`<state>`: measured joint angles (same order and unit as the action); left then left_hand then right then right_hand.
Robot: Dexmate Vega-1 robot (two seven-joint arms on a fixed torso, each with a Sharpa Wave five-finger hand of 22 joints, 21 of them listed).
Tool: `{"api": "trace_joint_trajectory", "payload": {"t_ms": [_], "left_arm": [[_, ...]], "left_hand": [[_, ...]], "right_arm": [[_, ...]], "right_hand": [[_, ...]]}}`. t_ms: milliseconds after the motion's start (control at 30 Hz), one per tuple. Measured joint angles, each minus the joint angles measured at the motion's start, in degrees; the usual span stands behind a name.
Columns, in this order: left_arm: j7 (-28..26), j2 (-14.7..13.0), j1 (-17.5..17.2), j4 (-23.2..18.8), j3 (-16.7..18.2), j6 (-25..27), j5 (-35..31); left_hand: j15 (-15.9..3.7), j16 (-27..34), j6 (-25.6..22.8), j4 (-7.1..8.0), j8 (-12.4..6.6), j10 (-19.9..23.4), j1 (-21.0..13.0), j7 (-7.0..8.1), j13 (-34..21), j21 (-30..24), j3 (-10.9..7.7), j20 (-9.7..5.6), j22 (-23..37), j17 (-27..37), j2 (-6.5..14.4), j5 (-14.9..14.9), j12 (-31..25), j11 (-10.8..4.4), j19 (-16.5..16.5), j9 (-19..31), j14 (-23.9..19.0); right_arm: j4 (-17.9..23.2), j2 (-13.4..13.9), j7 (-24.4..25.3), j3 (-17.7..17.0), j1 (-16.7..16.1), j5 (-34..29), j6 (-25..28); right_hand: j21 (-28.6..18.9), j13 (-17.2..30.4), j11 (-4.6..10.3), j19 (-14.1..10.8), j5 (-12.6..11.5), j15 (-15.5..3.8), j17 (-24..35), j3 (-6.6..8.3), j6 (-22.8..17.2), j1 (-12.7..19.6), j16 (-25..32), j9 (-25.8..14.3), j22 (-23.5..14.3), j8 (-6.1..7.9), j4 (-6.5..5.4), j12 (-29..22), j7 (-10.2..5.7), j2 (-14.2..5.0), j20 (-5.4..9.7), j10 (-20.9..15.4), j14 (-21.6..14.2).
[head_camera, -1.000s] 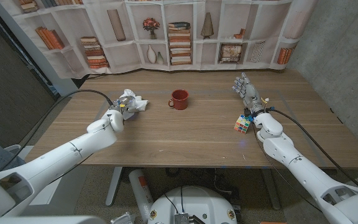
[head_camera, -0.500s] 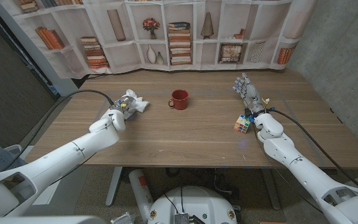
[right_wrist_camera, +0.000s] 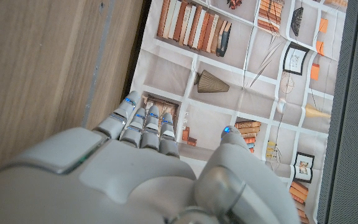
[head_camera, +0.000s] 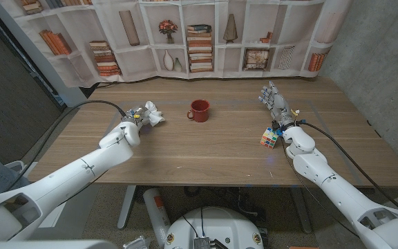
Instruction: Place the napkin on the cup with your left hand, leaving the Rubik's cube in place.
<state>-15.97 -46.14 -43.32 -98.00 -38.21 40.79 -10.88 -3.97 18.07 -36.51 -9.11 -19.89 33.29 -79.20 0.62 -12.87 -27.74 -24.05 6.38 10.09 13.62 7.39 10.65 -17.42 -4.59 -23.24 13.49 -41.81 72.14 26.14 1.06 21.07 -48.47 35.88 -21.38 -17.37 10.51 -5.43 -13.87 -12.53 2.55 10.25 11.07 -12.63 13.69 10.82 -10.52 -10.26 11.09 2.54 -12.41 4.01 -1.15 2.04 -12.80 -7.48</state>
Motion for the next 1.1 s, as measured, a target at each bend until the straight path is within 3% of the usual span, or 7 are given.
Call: {"api": "trace_joint_trajectory", "payload": {"t_ms": [233,400,433,467,500,633,1100], "left_arm": [[-2.09,0.42,-0.71,-0.5,0.82,-0.3,0.32],[-3.43,0.68,-1.13,-1.04,1.64,-0.39,0.48],[-3.68,0.73,-1.22,-1.17,1.79,-0.43,0.53],[-3.72,0.74,-1.25,-1.21,1.85,-0.43,0.55],[-3.92,0.77,-1.38,-1.29,1.95,-0.43,0.81],[-4.4,0.85,-1.7,-1.75,2.33,-0.41,1.12],[-5.17,0.71,-1.84,-3.32,3.15,0.53,1.5]], "left_hand": [[-1.16,1.33,-5.9,-0.24,-3.58,4.53,-2.06,0.18,-1.74,-3.23,-1.34,-1.07,0.01,1.92,-0.42,0.1,-1.03,-0.91,-2.34,2.37,-4.74],[-1.14,2.67,-8.79,-0.32,-6.27,8.0,-3.19,-1.03,-3.58,-5.37,-2.37,-3.86,0.01,3.6,-1.34,0.39,-2.35,-0.84,-19.51,4.48,-7.59],[-0.79,2.92,-9.46,-0.37,-6.93,8.85,-3.38,-1.3,-4.03,-6.03,-2.43,-5.92,0.04,3.98,-1.3,0.44,-2.7,-0.85,-25.42,5.01,-7.94],[-0.51,3.35,-9.9,-0.36,-7.37,9.43,-3.58,-1.56,-4.44,-6.54,-2.57,-9.69,0.47,4.05,-1.44,0.5,-2.89,-0.82,-30.33,5.42,-8.21],[-0.23,3.5,-10.19,-0.37,-7.79,10.01,-3.73,-1.85,-4.79,-6.85,-2.77,-12.22,0.81,4.07,-1.59,0.54,-3.11,-0.82,-32.81,5.74,-8.49],[0.28,3.81,-10.61,-0.37,-8.73,11.02,-3.86,-2.27,-5.57,-7.27,-2.92,-14.49,0.72,4.14,-1.71,0.65,-3.16,-0.84,-34.46,6.62,-9.01],[0.48,4.03,-10.69,0.2,-9.57,11.21,-3.87,-2.37,-6.97,-8.32,-3.44,-14.91,0.27,4.14,-1.72,0.66,-3.16,-0.82,-34.64,7.93,-9.21]], "right_arm": [[0.05,0.0,0.0,0.04,-0.01,0.0,0.11],[0.09,-0.01,-0.02,0.1,0.01,0.0,0.19],[0.09,-0.02,-0.03,0.12,0.02,0.0,0.2],[0.09,-0.02,-0.03,0.12,0.02,-0.01,0.2],[0.11,-0.02,-0.04,0.14,0.04,-0.01,0.21],[0.18,-0.03,-0.05,0.19,0.08,-0.02,0.3],[0.77,0.06,0.13,0.28,0.13,-0.32,0.59]], "right_hand": [[0.21,0.0,0.0,0.0,0.0,0.0,0.0,0.0,-0.08,0.0,0.0,0.0,0.0,0.0,0.0,0.0,0.09,0.0,0.0,0.0,0.0],[0.21,0.0,0.0,0.0,0.0,0.0,0.0,0.0,-0.08,0.0,0.0,0.0,0.0,0.0,0.0,0.0,0.09,0.0,0.0,0.0,0.0],[0.21,0.0,0.0,0.0,0.0,0.0,0.0,0.0,-0.08,0.0,0.0,0.0,0.0,0.0,0.0,0.0,0.09,0.0,0.0,0.0,0.0],[0.37,0.0,0.0,0.0,0.0,0.0,0.0,0.0,-0.08,0.0,0.0,0.0,0.0,0.0,0.0,0.0,0.09,0.0,0.0,0.0,0.0],[0.43,0.0,0.0,0.01,0.0,0.0,0.0,0.0,-0.08,0.0,0.0,0.0,0.0,0.0,0.0,0.0,0.08,0.0,0.0,0.0,0.0],[0.43,0.0,0.0,0.01,0.0,0.0,0.0,0.0,-0.08,0.0,0.0,0.0,0.0,0.0,0.0,0.0,0.09,0.0,0.0,0.0,0.0],[0.65,0.0,0.0,-0.32,0.26,0.0,0.0,0.0,-0.38,0.0,0.0,0.0,0.0,0.0,-0.01,0.0,0.39,0.0,0.33,0.0,0.0]]}}
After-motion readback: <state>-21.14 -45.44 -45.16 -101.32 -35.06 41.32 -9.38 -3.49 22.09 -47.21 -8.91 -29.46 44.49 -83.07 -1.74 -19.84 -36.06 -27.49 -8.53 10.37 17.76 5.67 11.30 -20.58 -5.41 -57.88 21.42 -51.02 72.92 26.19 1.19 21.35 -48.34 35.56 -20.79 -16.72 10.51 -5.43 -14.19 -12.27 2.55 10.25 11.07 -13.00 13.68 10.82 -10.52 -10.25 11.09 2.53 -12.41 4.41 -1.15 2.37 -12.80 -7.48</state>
